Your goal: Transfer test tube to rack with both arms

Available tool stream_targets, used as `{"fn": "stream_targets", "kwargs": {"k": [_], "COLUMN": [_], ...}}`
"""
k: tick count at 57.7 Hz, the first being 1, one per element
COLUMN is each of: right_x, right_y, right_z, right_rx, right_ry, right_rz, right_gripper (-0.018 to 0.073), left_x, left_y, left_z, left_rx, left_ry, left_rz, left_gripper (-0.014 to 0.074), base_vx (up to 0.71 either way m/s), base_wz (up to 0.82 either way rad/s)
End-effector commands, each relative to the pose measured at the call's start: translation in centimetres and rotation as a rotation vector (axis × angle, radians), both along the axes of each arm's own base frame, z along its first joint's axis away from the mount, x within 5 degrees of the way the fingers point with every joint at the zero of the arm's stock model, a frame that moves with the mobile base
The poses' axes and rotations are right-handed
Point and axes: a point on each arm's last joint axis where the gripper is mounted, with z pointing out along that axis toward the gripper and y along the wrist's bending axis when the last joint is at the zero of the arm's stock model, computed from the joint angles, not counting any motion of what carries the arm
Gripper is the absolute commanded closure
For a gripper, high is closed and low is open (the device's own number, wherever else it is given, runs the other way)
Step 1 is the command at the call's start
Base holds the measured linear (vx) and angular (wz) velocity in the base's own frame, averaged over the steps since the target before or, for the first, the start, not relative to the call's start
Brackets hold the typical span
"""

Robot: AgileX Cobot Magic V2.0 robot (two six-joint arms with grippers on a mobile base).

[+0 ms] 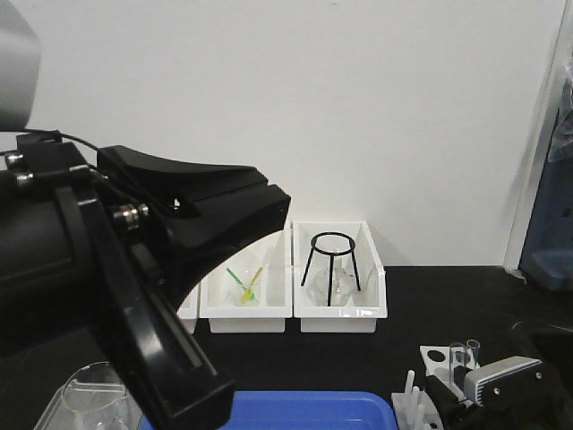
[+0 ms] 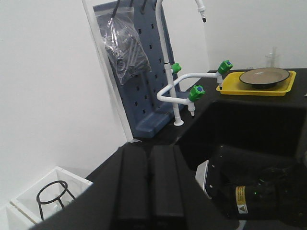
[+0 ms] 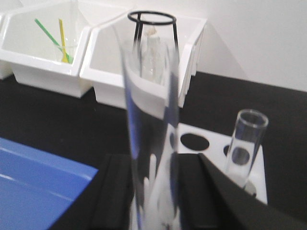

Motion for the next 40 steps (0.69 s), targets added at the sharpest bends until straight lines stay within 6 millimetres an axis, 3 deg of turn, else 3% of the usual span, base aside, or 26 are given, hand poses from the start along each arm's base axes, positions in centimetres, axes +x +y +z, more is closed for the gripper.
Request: {"fn": "stream_targets", "kwargs": {"k": [1,9,18,23,29,36,40], "right_x": [0.4,-0.7,-3.9,-6.4,-9.5,-12.9,-14.6], "right_y": [0.0,-0.1,-0.6,-1.1,-1.9,-2.8,-3.4], "right_z": [3.4,6.8,12.4,14.9,17.0,17.6,17.5], "right_rx": [0.053,0.072,0.098,0.106,0.085,0.034,0.012], "right_ry": [-0.204,-0.328,-0.493,-0.533,-0.533,-0.45,-0.386], "right_rz": [0.004,0.013,0.013,-0.001,-0.028,-0.068,-0.097], "right_gripper": [0.0115,0.0036,0.0069,0.0151,0.0327,0.0575,0.0573], "left_x": [-0.8,-0.8,-0.8,-0.8,-0.7,-0.6,-0.5], "left_y": [0.5,0.5,0.5,0.5,0.6,0.7,0.8], "left_z": [2.1,2.1,2.1,2.1,1.9,1.3,0.8], "left_rx": [-0.095,-0.096,-0.096,-0.093,-0.079,-0.03,0.008], "left_ry": [-0.079,-0.079,-0.078,-0.075,-0.062,-0.016,0.021], "left_rz": [-0.03,-0.03,-0.03,-0.028,-0.022,0.001,0.018], "left_gripper": [0.0603,0.0603,0.0603,0.0603,0.0602,0.06,0.0601], "base_vx": [0.0,0.0,0.0,0.0,0.0,0.0,0.0], "base_wz": [0.0,0.0,0.0,0.0,0.0,0.0,0.0]}}
